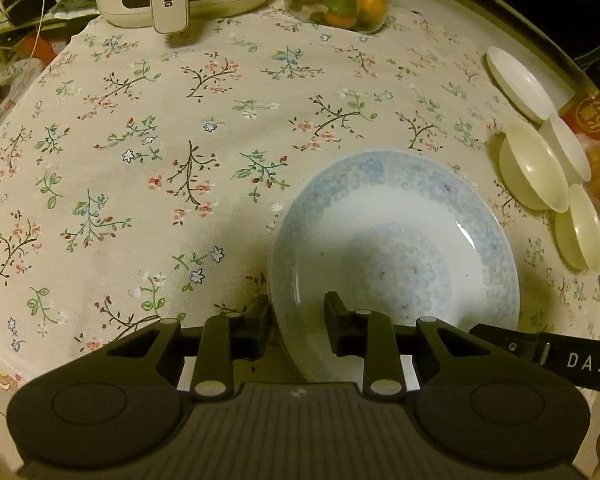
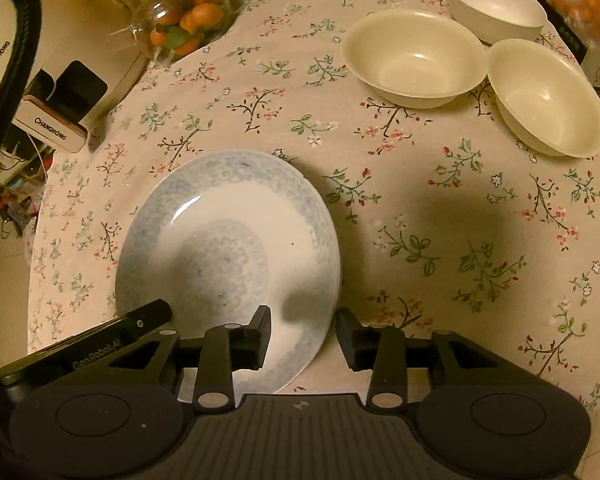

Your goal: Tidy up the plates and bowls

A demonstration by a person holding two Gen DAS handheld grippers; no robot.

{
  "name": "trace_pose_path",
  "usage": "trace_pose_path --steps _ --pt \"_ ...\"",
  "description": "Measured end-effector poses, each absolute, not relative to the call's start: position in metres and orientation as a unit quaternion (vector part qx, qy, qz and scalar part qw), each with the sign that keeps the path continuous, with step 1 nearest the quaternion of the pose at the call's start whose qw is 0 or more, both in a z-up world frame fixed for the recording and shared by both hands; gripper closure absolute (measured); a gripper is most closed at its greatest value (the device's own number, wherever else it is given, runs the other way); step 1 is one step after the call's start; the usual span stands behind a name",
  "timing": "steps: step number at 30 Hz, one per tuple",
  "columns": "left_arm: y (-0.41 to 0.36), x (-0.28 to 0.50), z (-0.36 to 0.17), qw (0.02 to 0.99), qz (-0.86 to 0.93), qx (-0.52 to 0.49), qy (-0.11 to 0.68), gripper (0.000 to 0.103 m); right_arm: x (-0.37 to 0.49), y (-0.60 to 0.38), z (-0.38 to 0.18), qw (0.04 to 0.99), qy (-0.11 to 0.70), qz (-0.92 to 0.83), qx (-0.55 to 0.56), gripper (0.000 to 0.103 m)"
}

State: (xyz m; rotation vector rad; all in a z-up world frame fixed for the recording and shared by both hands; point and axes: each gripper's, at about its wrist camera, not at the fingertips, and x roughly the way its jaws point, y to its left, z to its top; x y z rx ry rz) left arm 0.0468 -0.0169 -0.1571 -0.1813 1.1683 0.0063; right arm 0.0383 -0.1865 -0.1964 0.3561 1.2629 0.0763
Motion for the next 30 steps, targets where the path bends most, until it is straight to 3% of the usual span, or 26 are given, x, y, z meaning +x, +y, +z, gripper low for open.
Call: trace_pose_path --steps 17,30 --pt "-0.025 0.068 -0.157 0.839 0.004 -0.070 0.539 0.077 0.056 -0.190 -0.197 0.800 0.579 0.033 0.153 0.068" --pt "-0.046 0.075 -0.133 0.870 0.021 -0.027 0.492 0.058 0.055 -0.213 -0.176 0.834 0.534 0.011 0.137 0.060"
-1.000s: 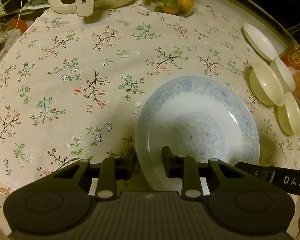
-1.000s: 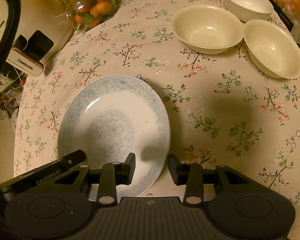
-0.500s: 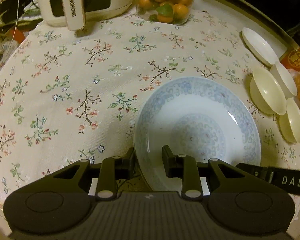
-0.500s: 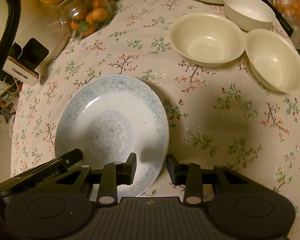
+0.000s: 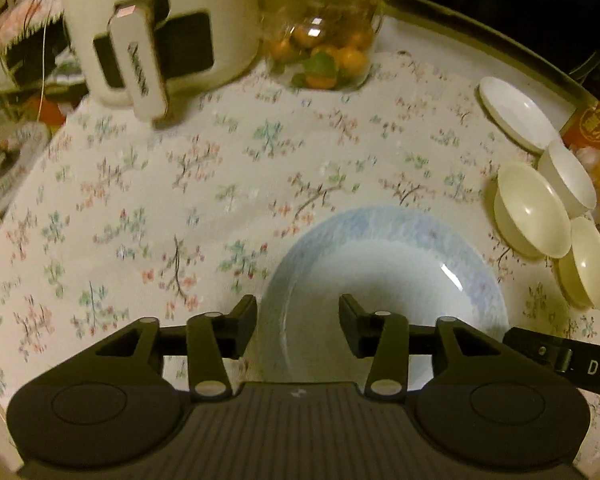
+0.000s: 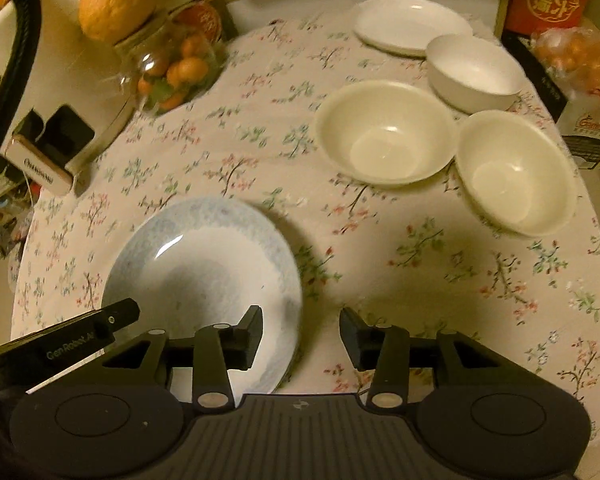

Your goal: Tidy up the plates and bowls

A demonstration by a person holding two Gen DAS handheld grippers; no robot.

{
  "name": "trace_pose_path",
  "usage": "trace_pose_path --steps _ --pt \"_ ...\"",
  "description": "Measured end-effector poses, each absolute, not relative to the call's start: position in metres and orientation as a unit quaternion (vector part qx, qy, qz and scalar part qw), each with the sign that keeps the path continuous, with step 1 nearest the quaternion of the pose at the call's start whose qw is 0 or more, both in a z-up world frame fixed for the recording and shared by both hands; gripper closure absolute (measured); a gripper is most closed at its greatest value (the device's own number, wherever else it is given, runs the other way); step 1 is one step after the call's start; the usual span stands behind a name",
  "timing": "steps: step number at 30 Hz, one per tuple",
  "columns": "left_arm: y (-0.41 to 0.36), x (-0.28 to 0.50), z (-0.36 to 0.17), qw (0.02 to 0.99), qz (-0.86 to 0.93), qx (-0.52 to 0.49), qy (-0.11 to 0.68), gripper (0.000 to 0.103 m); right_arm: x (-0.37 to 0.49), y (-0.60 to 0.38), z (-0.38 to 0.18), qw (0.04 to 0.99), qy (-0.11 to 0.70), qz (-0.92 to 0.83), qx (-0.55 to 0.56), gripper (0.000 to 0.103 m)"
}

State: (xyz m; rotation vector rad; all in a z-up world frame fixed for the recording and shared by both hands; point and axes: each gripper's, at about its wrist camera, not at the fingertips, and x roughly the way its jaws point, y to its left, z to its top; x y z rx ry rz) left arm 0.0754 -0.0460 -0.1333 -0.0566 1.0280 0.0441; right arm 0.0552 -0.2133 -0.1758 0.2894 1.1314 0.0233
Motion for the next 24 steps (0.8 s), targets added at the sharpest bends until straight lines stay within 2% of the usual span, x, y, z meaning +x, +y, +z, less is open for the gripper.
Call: trace_pose_path --steps 10,16,24 --pt "-0.078 0.089 -0.104 0.905 0.017 0.031 0.424 0.046 0.061 -0.226 -0.166 0.853 0.502 -0.013 0.140 0.048" --pt "-0.083 0.095 -0.101 0.908 0.008 0.030 0.417 0.046 0.064 -0.239 -0.161 0.863 0.483 -0.023 0.148 0.046" --pt "-0.096 0.103 -0.096 0.915 0.003 0.038 0.403 0.044 0.066 -0.256 -0.149 0.883 0.444 -0.049 0.144 0.036"
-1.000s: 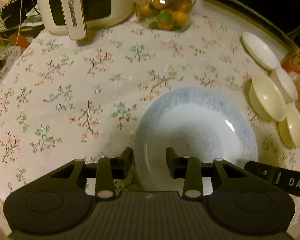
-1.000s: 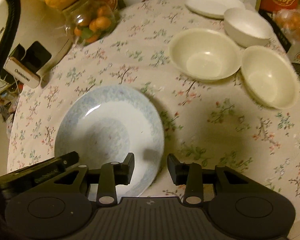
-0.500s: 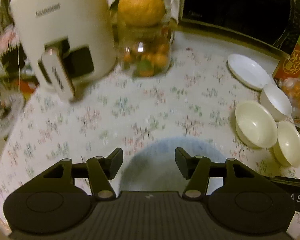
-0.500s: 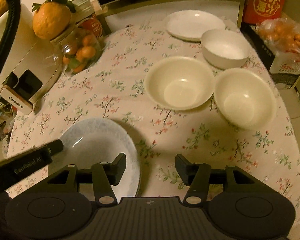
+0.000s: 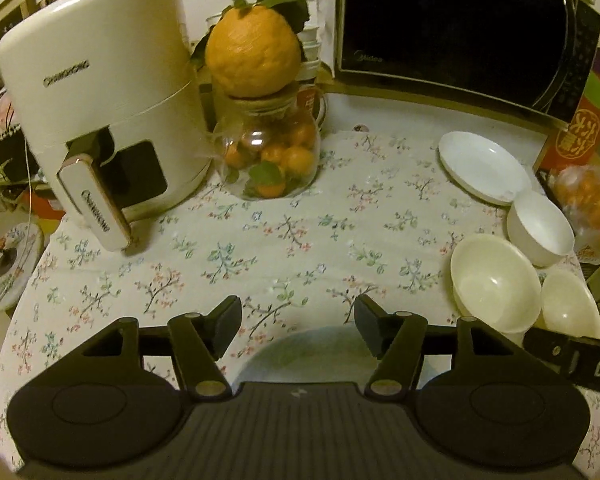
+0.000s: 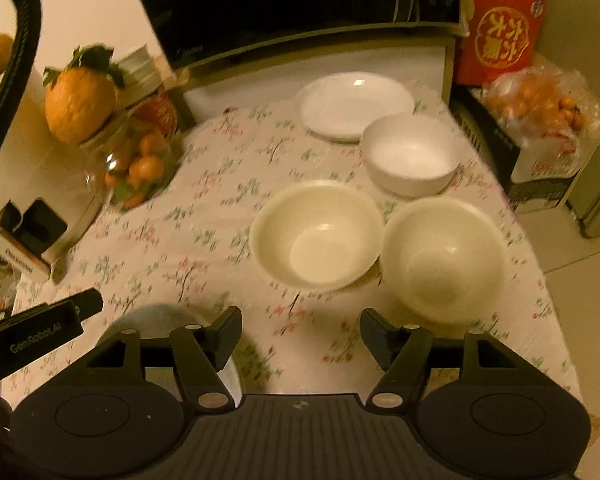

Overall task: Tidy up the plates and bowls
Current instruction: 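Move both open grippers toward the white plate and bowl by the microwave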

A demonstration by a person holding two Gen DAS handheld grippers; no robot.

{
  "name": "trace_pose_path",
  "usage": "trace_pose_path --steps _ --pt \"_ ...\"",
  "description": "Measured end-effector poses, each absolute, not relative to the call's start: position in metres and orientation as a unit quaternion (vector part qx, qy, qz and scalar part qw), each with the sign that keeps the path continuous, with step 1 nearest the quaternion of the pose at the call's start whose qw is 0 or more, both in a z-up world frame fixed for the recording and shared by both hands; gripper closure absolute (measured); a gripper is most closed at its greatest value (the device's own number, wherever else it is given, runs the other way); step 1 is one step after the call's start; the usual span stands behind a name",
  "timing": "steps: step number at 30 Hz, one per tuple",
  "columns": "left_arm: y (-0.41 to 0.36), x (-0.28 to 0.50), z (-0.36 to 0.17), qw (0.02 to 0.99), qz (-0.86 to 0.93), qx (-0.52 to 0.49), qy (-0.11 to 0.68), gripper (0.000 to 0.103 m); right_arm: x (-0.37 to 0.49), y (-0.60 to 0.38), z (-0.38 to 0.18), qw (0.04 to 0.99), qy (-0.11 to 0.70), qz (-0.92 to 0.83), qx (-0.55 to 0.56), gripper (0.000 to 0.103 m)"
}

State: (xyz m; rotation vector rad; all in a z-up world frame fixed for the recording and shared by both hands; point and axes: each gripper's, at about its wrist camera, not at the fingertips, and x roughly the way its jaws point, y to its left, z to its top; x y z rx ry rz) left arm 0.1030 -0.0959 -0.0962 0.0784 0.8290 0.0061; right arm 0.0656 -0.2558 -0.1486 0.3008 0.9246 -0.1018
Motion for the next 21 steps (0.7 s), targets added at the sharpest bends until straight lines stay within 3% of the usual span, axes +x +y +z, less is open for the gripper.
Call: trace_pose_path --steps 10,15,21 --pt "-0.132 0.128 -0.096 0.920 -0.022 0.063 0.386 0.038 0.074 -0.290 -0.149 0.891 0.411 -0.090 0.169 0.034" --pt "-0.146 0.143 -0.095 0.922 -0.027 0.063 0.382 0.033 0.078 -0.304 -0.141 0.903 0.381 -0.105 0.165 0.026" --pt "-0.166 0.166 -0.097 0.922 -0.035 0.066 0.380 0.029 0.094 -0.327 -0.136 0.908 0.365 -0.121 0.165 0.024"
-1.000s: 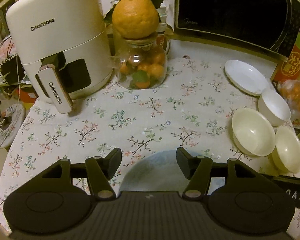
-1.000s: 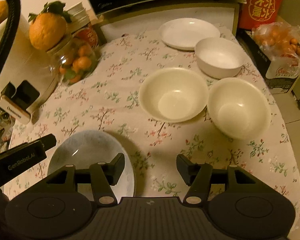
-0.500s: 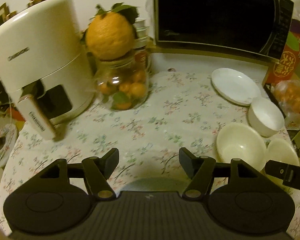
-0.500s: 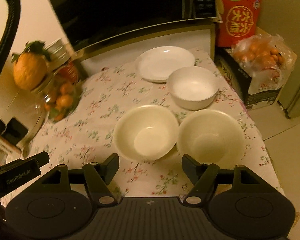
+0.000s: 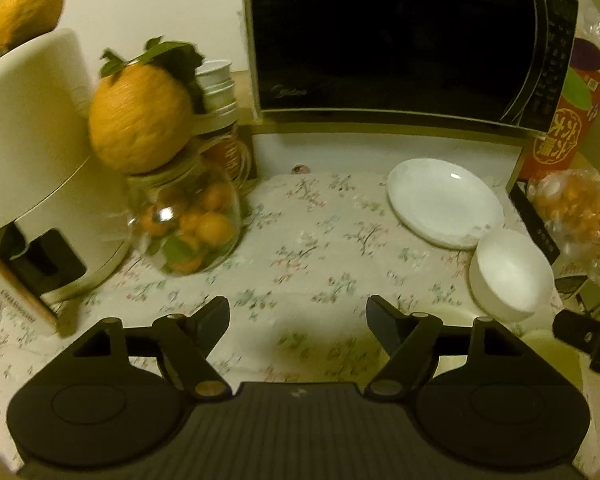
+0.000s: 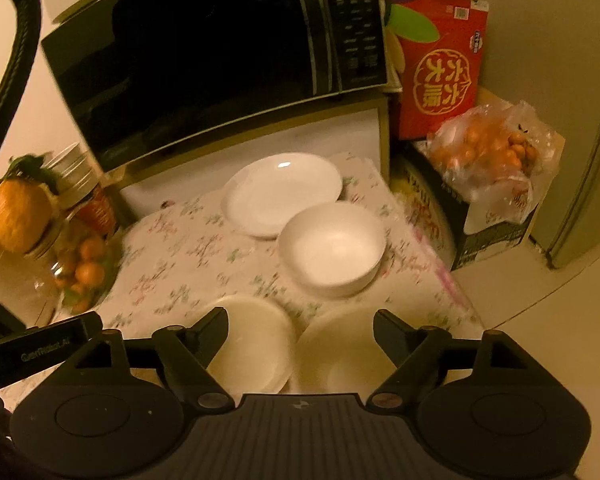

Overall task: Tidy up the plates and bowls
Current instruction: 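Move both open grippers toward the white plate and bowl by the microwave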

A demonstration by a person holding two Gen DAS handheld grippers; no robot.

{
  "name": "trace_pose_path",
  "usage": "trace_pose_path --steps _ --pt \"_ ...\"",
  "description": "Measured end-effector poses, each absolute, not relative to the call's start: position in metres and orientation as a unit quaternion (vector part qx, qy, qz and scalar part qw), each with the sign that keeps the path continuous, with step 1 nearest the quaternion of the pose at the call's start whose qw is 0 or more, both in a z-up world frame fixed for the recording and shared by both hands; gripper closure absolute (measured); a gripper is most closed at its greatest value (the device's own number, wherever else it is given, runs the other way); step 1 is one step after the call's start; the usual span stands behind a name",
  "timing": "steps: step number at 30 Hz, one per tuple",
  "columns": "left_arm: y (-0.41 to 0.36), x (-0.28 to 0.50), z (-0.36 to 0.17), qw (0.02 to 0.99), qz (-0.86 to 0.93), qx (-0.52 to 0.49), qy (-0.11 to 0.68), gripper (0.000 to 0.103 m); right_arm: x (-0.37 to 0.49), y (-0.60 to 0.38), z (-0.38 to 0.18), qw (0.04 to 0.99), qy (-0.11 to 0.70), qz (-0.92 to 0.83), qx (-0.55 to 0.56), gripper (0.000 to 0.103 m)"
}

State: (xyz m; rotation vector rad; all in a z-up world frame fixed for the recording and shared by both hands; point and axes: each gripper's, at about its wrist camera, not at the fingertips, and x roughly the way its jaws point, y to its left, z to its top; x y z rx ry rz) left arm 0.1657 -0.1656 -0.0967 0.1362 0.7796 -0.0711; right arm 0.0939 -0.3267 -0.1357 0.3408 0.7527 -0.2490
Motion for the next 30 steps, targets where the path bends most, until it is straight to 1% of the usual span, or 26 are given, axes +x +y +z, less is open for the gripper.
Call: trace_pose_path --steps 8,12,18,23,26,28,30 --pt "-0.190 0.199 -0.104 0.921 -0.051 0.068 0.379 0.028 0.129 -0.370 -0.129 0.909 0.344 -0.146 0.185 0.020" --pt "-0.197 0.215 -0.108 0.922 -0.054 0.069 0.376 0.027 0.153 -0.384 -0.135 0.907 0.352 -0.150 0.176 0.020" --pt "-0.202 0.245 -0.121 0.922 -0.055 0.042 0.382 0.027 0.182 -0.400 -0.153 0.901 0.379 -0.138 0.160 0.020" --pt "-0.208 0.264 -0.135 0.918 -0.071 0.016 0.391 0.027 0.206 -0.413 -0.157 0.903 0.376 -0.130 0.162 0.021" --pt "-0.210 0.279 -0.143 0.909 -0.083 -0.007 0.408 0.030 0.223 -0.418 -0.165 0.903 0.381 -0.113 0.166 0.025" --pt "-0.210 0.292 -0.144 0.903 -0.092 -0.031 0.418 0.036 0.234 -0.422 -0.171 0.902 0.384 -0.104 0.165 0.026" --pt "-0.213 0.300 -0.143 0.904 -0.096 -0.044 0.414 0.036 0.247 -0.430 -0.176 0.900 0.387 -0.100 0.176 0.029"
